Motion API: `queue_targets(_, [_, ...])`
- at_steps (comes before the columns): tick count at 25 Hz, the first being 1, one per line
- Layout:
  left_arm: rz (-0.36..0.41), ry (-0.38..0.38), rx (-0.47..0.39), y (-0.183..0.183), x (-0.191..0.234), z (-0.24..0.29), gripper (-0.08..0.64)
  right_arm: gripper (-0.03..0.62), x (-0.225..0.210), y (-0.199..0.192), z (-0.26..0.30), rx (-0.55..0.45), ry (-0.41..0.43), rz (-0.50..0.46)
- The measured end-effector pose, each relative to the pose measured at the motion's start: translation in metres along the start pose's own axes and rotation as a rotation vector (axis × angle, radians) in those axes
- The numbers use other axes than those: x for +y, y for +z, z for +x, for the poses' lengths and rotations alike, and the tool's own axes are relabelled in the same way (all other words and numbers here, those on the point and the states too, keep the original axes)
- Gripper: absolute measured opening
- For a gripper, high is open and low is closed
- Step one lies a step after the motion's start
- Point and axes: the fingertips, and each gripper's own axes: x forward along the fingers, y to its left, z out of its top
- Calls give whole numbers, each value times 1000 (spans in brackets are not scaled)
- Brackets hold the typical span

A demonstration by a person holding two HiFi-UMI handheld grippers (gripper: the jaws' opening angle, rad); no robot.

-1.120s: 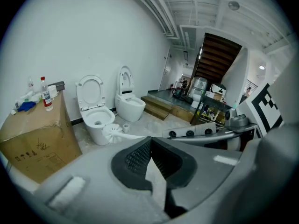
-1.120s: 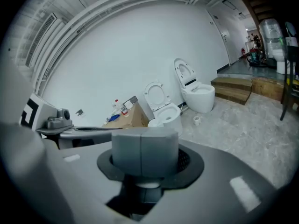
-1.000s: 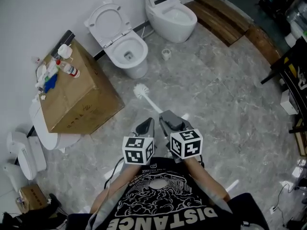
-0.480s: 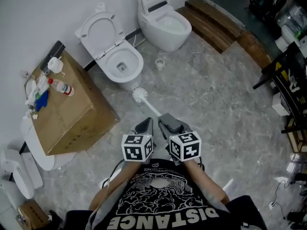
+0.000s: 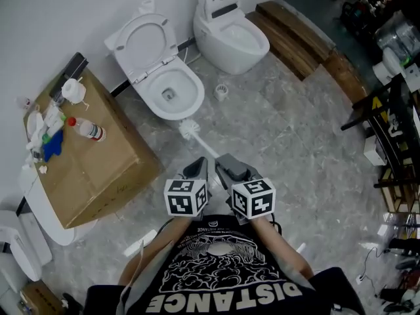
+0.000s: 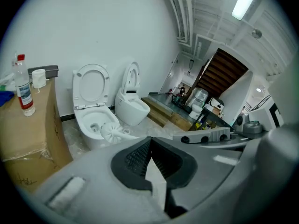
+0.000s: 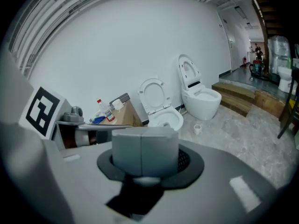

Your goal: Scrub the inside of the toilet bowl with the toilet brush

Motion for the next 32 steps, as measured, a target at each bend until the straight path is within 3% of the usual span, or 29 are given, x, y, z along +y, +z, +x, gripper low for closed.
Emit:
queue_targets(6, [-60, 20, -17, 6, 31, -2, -8, 149, 9, 10, 30, 40, 8, -6])
queue_targets(14, [-103, 83, -15, 21, 77, 8, -8, 149, 24, 31, 80, 77, 84, -70])
queue_targets(20, [-124, 140, -25, 50, 105, 41, -8, 149, 4, 65, 123, 92, 138, -102])
queue_targets(25, [-175, 207, -37, 87, 125, 84, -8, 149, -28, 116, 157, 97, 188, -162])
queue_targets(32, [-176, 262, -19, 122, 137, 143, -8, 149, -70, 159, 202, 151, 283, -191])
